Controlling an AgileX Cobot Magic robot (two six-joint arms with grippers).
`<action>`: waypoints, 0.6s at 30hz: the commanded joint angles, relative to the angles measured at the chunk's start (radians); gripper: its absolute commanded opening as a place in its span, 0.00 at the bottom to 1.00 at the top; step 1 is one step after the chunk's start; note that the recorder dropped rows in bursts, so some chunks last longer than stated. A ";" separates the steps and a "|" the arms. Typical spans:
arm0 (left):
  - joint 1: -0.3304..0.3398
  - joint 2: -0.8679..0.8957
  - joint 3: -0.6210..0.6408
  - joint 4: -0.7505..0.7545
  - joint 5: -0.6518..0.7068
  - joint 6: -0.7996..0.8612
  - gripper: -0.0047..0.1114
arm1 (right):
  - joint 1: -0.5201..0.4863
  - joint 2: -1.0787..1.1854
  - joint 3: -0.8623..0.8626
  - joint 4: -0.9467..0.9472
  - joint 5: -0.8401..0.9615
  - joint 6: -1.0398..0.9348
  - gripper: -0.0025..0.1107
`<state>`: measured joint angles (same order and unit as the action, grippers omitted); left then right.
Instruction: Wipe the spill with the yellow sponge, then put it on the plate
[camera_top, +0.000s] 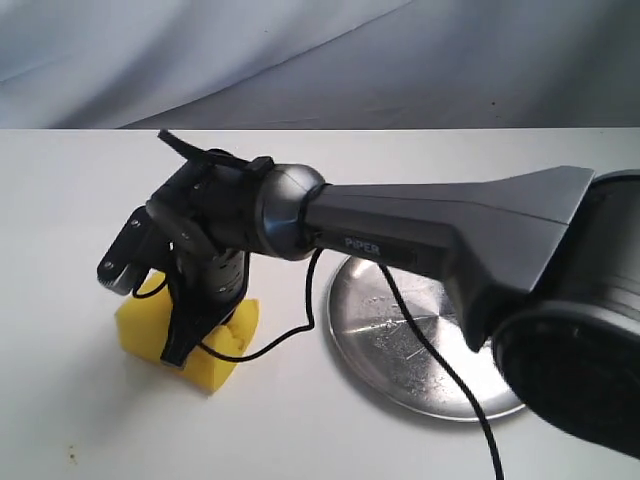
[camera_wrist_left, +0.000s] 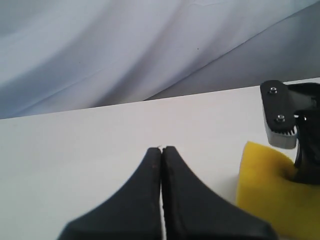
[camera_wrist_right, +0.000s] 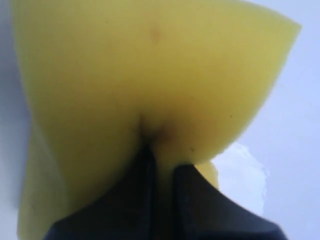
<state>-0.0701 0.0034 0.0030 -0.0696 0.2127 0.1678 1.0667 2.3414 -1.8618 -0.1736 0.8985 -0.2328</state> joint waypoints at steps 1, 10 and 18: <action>0.001 -0.003 -0.003 0.001 -0.007 -0.008 0.04 | -0.124 0.024 0.015 -0.113 -0.034 0.147 0.02; 0.001 -0.003 -0.003 0.001 -0.007 -0.008 0.04 | -0.320 0.096 -0.173 -0.142 0.057 0.275 0.02; 0.001 -0.003 -0.003 0.001 -0.007 -0.008 0.04 | -0.244 0.139 -0.269 0.125 0.188 0.044 0.02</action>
<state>-0.0701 0.0034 0.0030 -0.0696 0.2127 0.1678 0.7729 2.4562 -2.1258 -0.1604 1.0174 -0.1143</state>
